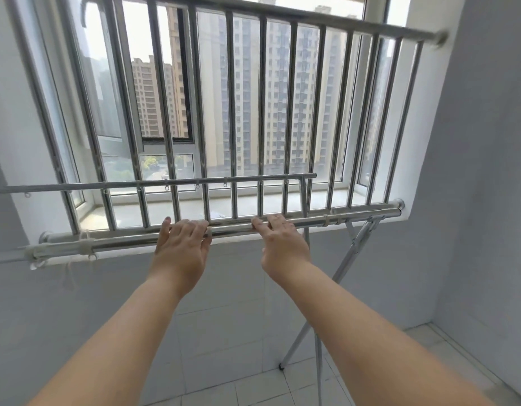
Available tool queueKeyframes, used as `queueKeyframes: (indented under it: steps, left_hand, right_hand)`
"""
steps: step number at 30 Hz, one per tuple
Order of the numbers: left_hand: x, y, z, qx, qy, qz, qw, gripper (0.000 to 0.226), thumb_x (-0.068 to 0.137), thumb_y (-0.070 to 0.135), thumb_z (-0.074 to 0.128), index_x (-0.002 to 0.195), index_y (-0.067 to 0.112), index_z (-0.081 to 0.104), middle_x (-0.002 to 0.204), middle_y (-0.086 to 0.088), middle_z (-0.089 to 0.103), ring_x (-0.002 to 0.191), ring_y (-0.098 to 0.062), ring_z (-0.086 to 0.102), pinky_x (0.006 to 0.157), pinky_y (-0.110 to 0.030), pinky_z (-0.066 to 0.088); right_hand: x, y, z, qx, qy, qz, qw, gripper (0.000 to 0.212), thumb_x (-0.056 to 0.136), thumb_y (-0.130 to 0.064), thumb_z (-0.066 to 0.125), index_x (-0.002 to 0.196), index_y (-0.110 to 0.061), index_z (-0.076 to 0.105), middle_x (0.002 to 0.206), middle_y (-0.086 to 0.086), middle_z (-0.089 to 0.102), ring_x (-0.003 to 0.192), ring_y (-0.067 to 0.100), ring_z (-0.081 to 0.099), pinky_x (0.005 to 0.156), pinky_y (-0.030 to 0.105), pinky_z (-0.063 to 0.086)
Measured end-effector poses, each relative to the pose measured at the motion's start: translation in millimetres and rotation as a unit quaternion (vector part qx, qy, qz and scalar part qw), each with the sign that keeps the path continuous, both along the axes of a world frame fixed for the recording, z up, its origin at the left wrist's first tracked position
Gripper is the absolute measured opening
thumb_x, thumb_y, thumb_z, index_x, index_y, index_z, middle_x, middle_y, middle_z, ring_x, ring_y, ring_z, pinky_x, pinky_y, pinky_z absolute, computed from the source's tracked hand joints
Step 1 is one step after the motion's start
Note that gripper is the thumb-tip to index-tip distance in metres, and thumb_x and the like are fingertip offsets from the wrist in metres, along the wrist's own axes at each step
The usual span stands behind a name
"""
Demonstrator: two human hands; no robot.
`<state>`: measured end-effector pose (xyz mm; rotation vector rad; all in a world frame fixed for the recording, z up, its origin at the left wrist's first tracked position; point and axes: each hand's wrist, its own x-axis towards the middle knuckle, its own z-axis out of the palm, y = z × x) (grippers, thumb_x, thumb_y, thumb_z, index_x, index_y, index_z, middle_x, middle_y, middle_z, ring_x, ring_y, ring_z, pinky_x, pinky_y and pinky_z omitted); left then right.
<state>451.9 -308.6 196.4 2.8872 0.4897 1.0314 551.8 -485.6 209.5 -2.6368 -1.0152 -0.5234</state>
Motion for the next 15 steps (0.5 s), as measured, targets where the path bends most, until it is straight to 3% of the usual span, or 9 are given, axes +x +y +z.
queueKeyframes:
  steps: [7,11,15]
  left_hand:
    - [-5,10,7,0.019,0.091,-0.015,0.996,0.053,0.1,0.038,0.02,0.15,0.023,0.01,0.159,0.005,0.018,0.148,-0.014,0.006,0.118,-0.036,-0.012]
    - [-20,19,10,0.042,0.103,-0.033,0.993,0.055,0.1,0.038,0.021,0.151,0.023,0.005,0.161,0.004,0.01,0.148,-0.014,-0.001,0.118,-0.034,-0.012]
    - [-40,34,12,0.071,0.106,-0.028,0.991,0.056,0.1,0.038,0.02,0.151,0.021,0.003,0.161,0.002,0.006,0.148,-0.015,-0.004,0.118,-0.037,-0.013]
  right_hand:
    - [-5,4,6,-0.001,0.028,-0.02,0.999,0.07,0.091,-0.011,0.048,0.152,-0.03,0.019,0.161,0.006,0.019,0.15,0.023,0.011,0.123,0.036,0.009]
    - [-14,11,12,-0.007,0.049,-0.044,0.998,0.069,0.091,-0.012,0.048,0.152,-0.028,0.02,0.16,0.008,0.019,0.15,0.024,0.01,0.122,0.037,0.009]
    - [-29,23,17,-0.036,0.063,-0.095,0.993,0.071,0.094,-0.019,0.047,0.154,-0.021,0.011,0.162,0.011,0.009,0.15,0.028,0.003,0.123,0.04,0.007]
